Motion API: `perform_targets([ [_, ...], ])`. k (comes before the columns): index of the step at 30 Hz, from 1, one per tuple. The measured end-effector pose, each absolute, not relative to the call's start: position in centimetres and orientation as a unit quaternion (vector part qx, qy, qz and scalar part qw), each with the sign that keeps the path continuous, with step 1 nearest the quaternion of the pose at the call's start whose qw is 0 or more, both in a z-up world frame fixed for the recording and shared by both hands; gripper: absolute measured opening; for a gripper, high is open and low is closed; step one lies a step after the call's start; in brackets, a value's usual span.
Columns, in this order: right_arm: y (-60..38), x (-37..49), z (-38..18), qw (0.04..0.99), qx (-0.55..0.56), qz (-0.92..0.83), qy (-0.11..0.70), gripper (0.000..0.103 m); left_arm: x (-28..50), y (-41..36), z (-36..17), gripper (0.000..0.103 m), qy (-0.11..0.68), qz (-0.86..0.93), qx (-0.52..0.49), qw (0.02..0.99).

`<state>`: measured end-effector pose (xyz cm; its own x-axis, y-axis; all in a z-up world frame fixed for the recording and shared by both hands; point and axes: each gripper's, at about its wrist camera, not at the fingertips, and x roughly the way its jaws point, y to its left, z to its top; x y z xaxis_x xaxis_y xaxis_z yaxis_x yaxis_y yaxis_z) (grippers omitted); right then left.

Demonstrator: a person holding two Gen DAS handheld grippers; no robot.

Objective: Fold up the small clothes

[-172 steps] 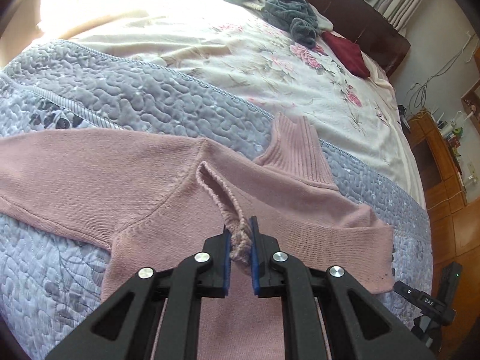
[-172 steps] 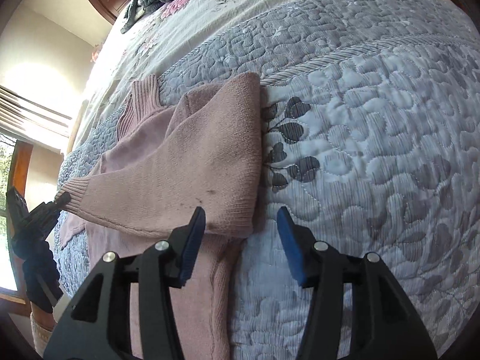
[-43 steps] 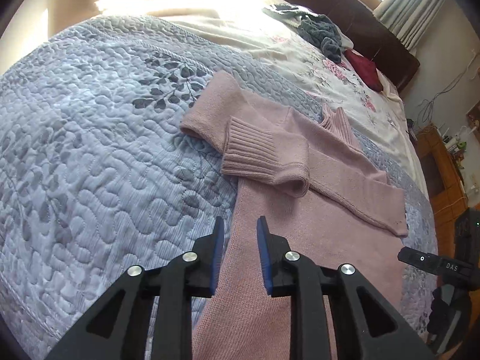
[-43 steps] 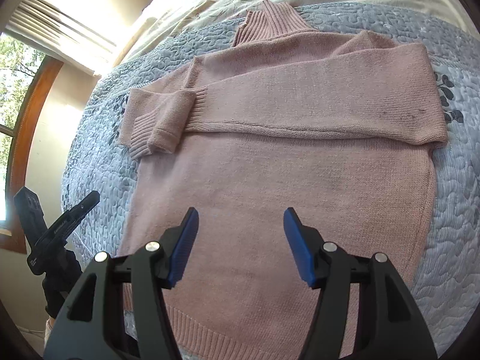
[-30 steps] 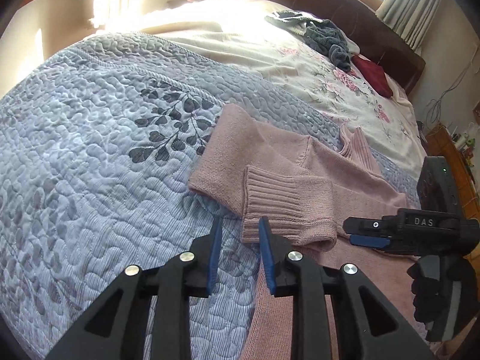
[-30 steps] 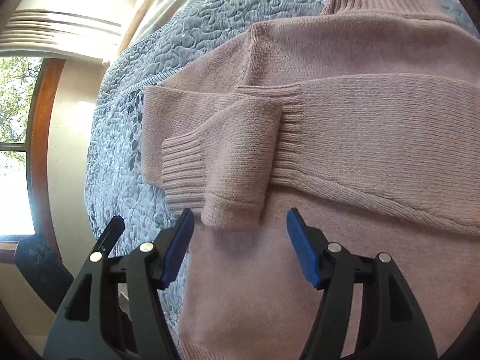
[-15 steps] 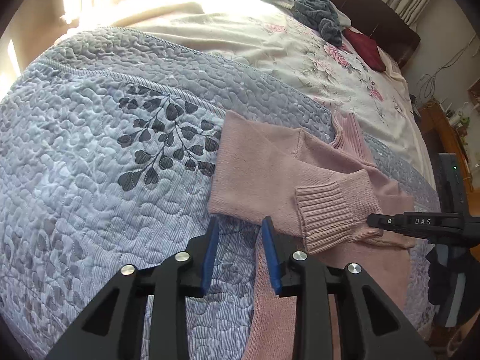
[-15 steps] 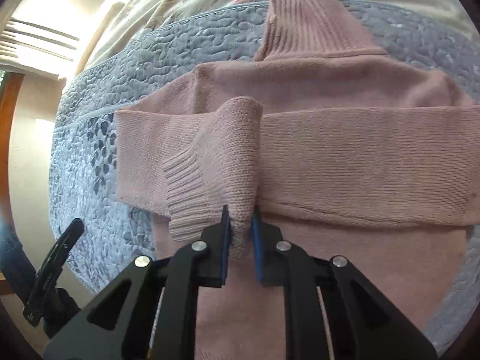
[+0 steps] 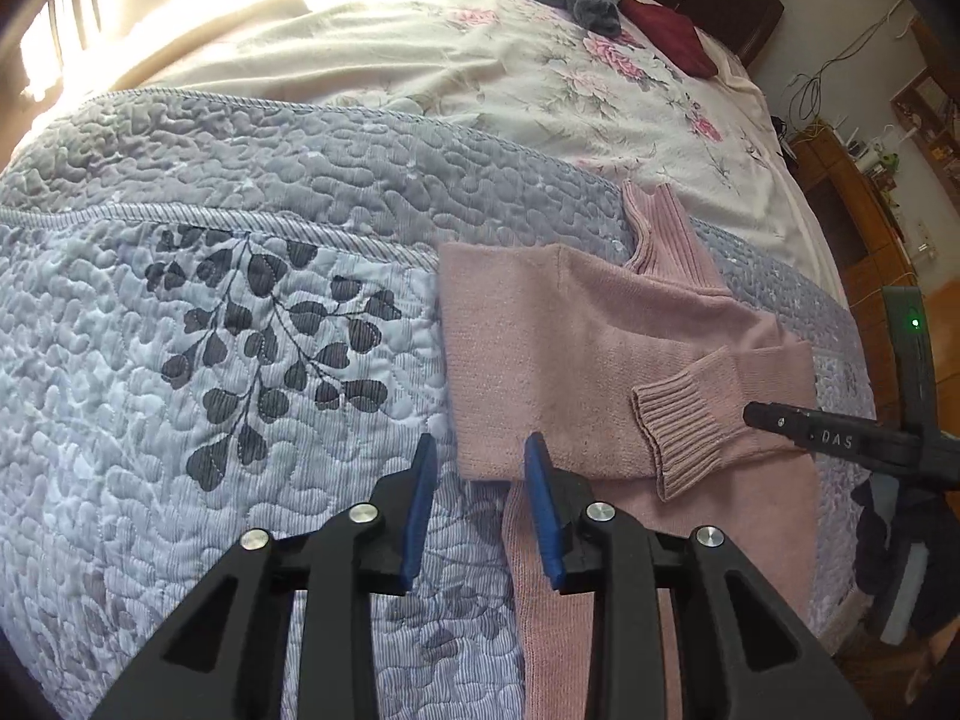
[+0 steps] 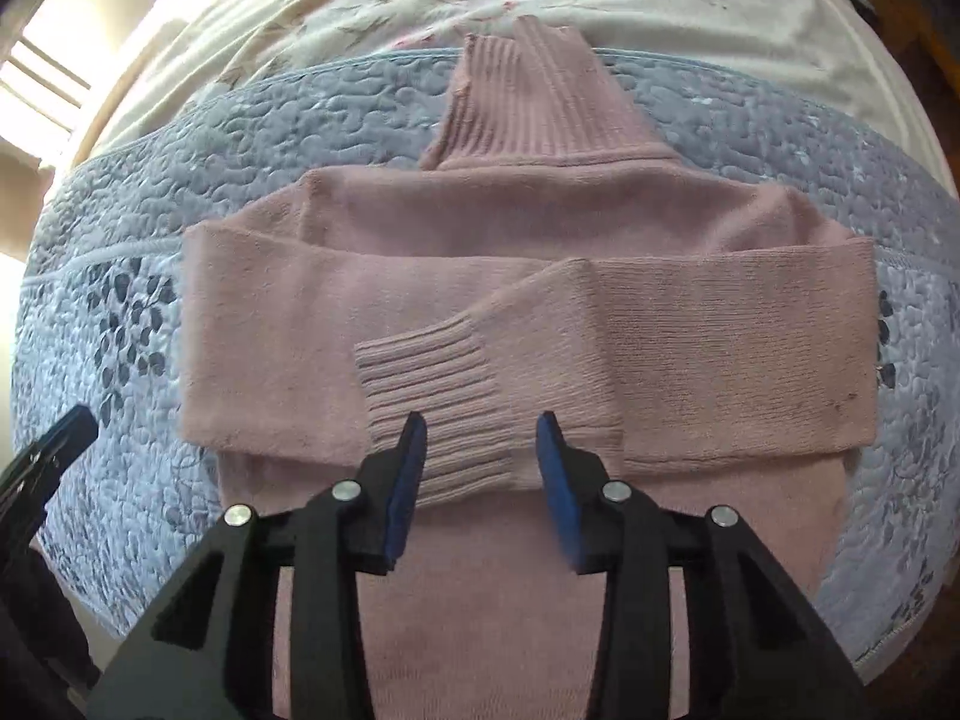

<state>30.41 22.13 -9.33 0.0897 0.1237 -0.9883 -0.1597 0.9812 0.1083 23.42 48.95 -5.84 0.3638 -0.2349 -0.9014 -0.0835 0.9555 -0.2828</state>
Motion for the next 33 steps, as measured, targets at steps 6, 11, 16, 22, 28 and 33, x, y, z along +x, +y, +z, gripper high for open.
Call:
perform_targets([
  [6,26.2,30.7,-14.8,0.709,-0.057,0.114,0.693,0.046,27.5,44.1,-7.8,0.03,0.575,-0.057,-0.124,0.807],
  [11,25.8,31.7,-15.8,0.709,-0.074,0.135,0.688,0.014,29.0,42.4,-10.0,0.03,0.602,-0.032,-0.121,0.789],
  [16,19.4,33.4,-12.2,0.705,0.048,0.177,0.685,0.01,29.5,41.1,-9.7,0.03,0.604,-0.014,-0.099,0.791],
  [22,8.0,34.3,-7.8,0.715,0.149,0.181,0.659,0.01,29.0,39.4,-9.8,0.03,0.611,0.009,-0.09,0.786],
  [28,-0.6,35.6,-9.5,0.712,0.206,0.137,0.658,0.009,28.8,37.2,-10.1,0.03,0.62,0.026,-0.066,0.781],
  [33,-4.0,35.4,-11.8,0.713,0.222,0.106,0.656,0.009,29.8,35.9,-12.7,0.03,0.637,0.036,-0.042,0.769],
])
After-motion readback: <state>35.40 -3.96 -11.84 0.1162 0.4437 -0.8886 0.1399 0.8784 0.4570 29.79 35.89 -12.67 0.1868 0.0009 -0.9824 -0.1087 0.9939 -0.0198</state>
